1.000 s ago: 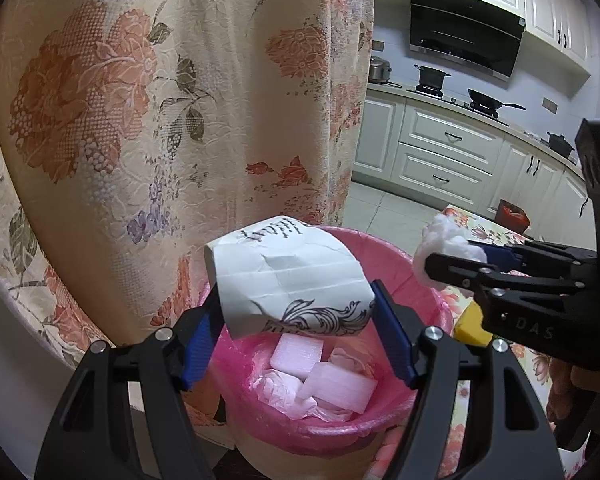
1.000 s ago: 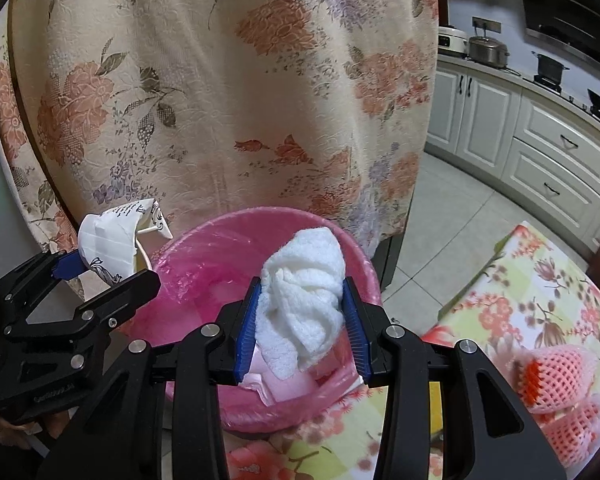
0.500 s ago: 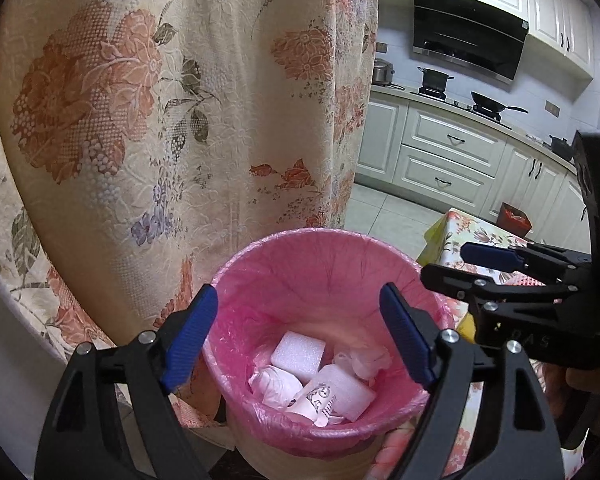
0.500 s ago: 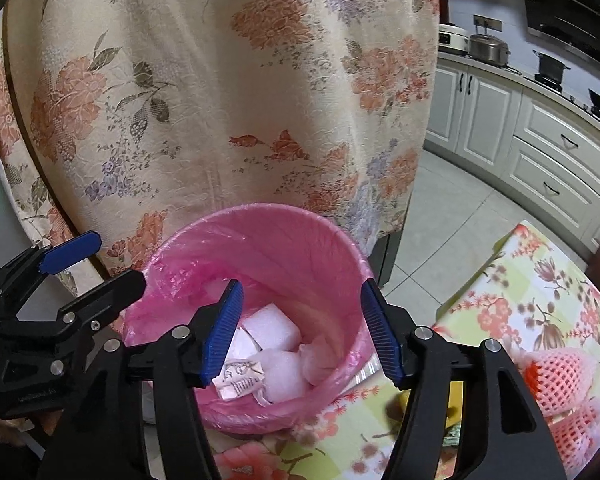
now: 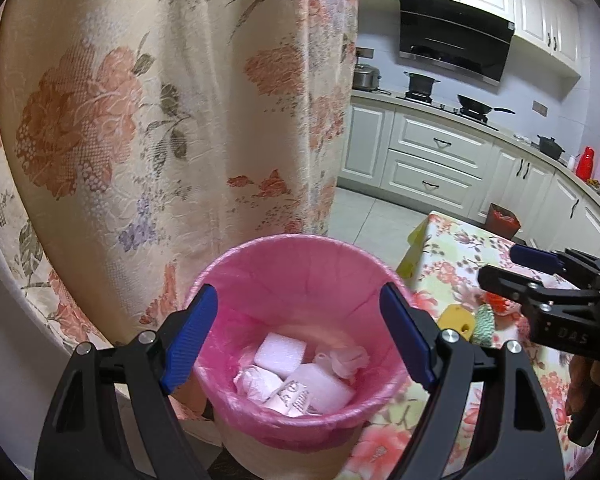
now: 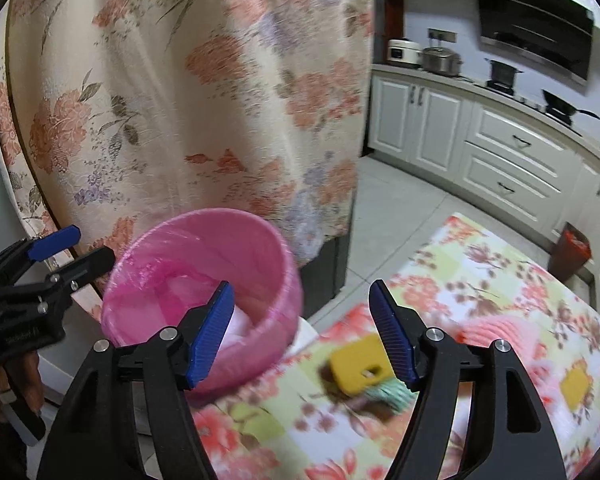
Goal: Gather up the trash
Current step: 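Open both tools over the pink bin and return them to the table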
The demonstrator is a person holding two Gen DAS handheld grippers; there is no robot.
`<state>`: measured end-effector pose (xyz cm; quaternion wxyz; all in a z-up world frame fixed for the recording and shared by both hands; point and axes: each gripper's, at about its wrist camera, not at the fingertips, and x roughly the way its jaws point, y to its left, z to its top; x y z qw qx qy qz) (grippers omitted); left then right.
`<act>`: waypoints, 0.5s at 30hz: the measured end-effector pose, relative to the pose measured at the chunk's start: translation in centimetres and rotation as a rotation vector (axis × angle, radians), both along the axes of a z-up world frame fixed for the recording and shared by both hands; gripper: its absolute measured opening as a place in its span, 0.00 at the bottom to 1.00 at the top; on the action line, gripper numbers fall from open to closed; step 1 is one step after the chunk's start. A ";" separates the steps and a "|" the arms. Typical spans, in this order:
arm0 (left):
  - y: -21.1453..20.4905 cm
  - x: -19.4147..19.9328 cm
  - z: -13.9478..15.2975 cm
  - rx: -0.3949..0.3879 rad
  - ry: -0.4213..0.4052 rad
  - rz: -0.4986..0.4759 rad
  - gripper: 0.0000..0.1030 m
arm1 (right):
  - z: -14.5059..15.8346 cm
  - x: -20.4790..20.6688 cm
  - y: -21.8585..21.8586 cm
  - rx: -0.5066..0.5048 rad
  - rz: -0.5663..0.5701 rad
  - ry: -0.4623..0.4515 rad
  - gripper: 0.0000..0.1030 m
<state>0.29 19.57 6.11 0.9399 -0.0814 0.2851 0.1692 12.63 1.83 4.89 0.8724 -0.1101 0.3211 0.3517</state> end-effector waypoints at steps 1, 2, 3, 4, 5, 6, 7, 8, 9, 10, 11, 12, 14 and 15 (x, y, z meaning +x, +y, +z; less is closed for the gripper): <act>-0.4 0.0 0.1 0.001 -0.002 -0.007 0.78 | 0.1 -0.1 -1.0 0.000 -0.016 -0.005 0.65; -0.8 0.0 0.1 0.001 -0.003 -0.014 0.78 | 0.2 -0.3 -1.9 0.001 -0.030 -0.009 0.66; -1.2 0.1 0.2 0.001 -0.004 -0.021 0.78 | 0.3 -0.4 -2.9 0.001 -0.045 -0.012 0.66; -1.5 0.1 0.3 0.002 -0.006 -0.028 0.78 | 0.3 -0.5 -3.6 0.000 -0.056 -0.015 0.66; -2.1 0.2 0.4 0.003 -0.007 -0.038 0.78 | 0.4 -0.6 -4.6 -0.001 -0.069 -0.021 0.66; -2.5 0.2 0.5 0.003 -0.008 -0.044 0.78 | 0.4 -0.7 -5.5 -0.004 -0.084 -0.024 0.67; -2.8 0.3 0.6 0.003 -0.009 -0.050 0.78 | 0.5 -0.8 -6.2 -0.004 -0.095 -0.026 0.67; -3.3 0.3 0.6 0.003 -0.009 -0.059 0.78 | 0.5 -0.9 -7.0 -0.004 -0.110 -0.029 0.68; -3.8 0.4 0.7 0.003 -0.011 -0.068 0.78 | 0.5 -1.0 -7.9 -0.005 -0.123 -0.031 0.68; -4.2 0.5 0.8 0.003 -0.011 -0.075 0.78 | 0.5 -1.0 -8.9 -0.006 -0.140 -0.034 0.68; -4.8 0.7 0.8 0.002 -0.012 -0.087 0.78 | 0.5 -1.1 -9.9 -0.005 -0.155 -0.034 0.68; -5.2 0.8 0.9 0.002 -0.011 -0.093 0.78 | 0.5 -1.2 -11.0 -0.004 -0.173 -0.035 0.68; -6.3 1.1 0.9 0.004 -0.010 -0.114 0.78 | 0.5 -1.3 -12.7 -0.008 -0.202 -0.039 0.69; -6.7 1.3 0.9 0.003 -0.010 -0.122 0.78 | 0.4 -1.4 -13.5 -0.009 -0.214 -0.040 0.70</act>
